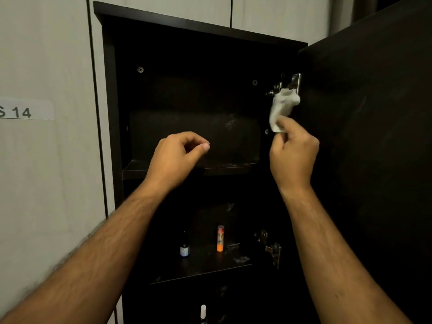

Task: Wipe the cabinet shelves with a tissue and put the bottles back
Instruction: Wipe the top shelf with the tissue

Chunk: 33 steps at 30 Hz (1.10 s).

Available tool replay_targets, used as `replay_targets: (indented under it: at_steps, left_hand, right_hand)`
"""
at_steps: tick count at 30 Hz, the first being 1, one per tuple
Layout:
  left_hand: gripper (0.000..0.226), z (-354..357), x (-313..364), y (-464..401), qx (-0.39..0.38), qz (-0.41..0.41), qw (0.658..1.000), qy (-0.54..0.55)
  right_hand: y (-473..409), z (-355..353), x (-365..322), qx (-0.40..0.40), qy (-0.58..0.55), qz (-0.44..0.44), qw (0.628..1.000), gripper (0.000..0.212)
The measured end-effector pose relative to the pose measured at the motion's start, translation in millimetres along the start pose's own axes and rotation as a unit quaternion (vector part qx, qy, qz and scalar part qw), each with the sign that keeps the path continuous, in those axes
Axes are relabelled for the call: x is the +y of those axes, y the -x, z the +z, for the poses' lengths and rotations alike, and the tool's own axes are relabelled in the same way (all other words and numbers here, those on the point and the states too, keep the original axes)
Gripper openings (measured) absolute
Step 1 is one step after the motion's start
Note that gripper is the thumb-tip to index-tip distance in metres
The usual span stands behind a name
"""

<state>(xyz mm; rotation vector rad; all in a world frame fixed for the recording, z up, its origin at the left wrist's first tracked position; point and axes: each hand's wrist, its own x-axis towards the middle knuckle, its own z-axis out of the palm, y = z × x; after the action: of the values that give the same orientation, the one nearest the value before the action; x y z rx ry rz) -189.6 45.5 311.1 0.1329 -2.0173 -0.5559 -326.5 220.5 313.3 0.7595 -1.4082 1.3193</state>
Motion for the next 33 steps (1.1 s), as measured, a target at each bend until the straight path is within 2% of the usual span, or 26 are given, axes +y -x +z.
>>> replay_targets:
  at_steps: [1,3,6,8,12,16,18,19,22,24,25,27,29,31,33]
  left_hand:
    - [0.013,-0.4,-2.2,-3.4,-0.004,0.004,1.0,0.003]
    - [0.011,-2.2,-4.7,-9.8,-0.018,0.006,1.0,0.005]
    - [0.01,-6.1,-9.9,-20.7,-0.041,0.002,0.999,0.005]
    - [0.014,-9.1,-14.9,-26.0,-0.05,0.005,0.999,0.004]
    - [0.019,-13.0,-24.4,-32.2,-0.077,0.016,0.997,0.011]
    - [0.02,-10.2,-32.6,-36.1,-0.093,0.022,0.995,-0.012]
    - [0.021,-9.8,-37.2,-36.3,-0.092,0.026,0.995,-0.033]
    - [0.02,-9.9,-39.7,-36.4,-0.09,0.029,0.995,-0.042]
    - [0.02,-9.8,-45.3,-36.4,-0.083,0.037,0.994,-0.062]
    - [0.02,-10.4,-48.3,-36.2,-0.079,0.045,0.994,-0.065]
    - [0.021,-11.4,-50.2,-36.0,-0.076,0.047,0.994,-0.066]
    - [0.022,-14.5,-53.1,-34.9,-0.074,0.047,0.994,-0.06]
    - [0.022,-17.3,-54.2,-33.5,-0.074,0.044,0.995,-0.051]
    - [0.02,-18.7,-53.1,-32.0,-0.082,0.042,0.994,-0.054]
    - [0.018,-20.0,-51.3,-30.9,-0.084,0.04,0.994,-0.055]
  right_hand:
    - [-1.5,5.4,1.1,-0.034,0.027,-0.019,0.999,0.032]
    - [-1.4,17.9,6.1,-0.154,0.093,-0.013,0.984,0.035]
    - [0.8,34.7,16.4,-0.356,0.202,0.048,0.911,0.039]
    - [-1.5,38.7,20.4,-0.411,0.213,0.093,0.882,0.041]
    - [-11.5,42.8,24.6,-0.464,0.199,0.139,0.852,0.036]
    - [-19.9,47.2,13.7,-0.59,0.171,0.177,0.769,0.033]
    - [-18.8,50.2,7.1,-0.601,0.146,0.24,0.748,0.052]
    - [-15.9,52.8,3.9,-0.596,0.143,0.25,0.75,0.061]
    - [6.0,54.2,-12.7,-0.58,0.136,0.135,0.792,0.069]
    - [19.2,46.4,-20.4,-0.582,0.107,0.063,0.804,0.075]
    - [21.7,41.1,-19.2,-0.574,0.101,0.047,0.811,0.074]
    - [17.1,29.3,-11.5,-0.555,0.114,0.072,0.821,0.07]
    - [5.5,25.9,-2.6,-0.559,0.148,0.14,0.804,0.068]
    - [-6.9,38.2,4.0,-0.577,0.205,0.213,0.762,0.075]
    - [-14.2,59.4,6.1,-0.591,0.255,0.248,0.724,0.085]
